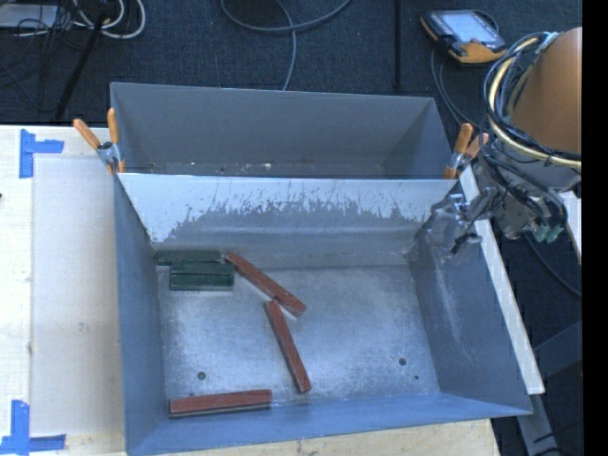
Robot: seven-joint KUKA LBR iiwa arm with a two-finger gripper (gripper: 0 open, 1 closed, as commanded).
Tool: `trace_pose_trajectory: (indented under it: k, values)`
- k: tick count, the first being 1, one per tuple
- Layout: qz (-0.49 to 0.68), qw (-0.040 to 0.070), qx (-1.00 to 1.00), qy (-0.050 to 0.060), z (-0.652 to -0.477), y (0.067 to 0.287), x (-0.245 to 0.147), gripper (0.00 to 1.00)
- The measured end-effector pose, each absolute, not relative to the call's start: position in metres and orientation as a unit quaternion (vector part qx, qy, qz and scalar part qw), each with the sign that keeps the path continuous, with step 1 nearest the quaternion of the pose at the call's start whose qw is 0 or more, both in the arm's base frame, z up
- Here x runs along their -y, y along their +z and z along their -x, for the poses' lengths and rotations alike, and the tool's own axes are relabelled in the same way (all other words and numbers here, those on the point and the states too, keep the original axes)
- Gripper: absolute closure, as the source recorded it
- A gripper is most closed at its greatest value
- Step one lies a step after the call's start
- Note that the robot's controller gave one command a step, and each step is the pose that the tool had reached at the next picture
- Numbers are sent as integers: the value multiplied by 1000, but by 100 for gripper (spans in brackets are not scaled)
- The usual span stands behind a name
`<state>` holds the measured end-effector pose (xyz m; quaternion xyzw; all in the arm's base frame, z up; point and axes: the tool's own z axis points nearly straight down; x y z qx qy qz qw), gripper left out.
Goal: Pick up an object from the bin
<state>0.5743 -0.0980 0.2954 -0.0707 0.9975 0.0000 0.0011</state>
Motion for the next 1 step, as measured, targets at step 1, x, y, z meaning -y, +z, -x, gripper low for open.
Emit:
trace_pose_trajectory:
  k: [1]
  values:
    - [71,1,-997,0,-574,295,98,100]
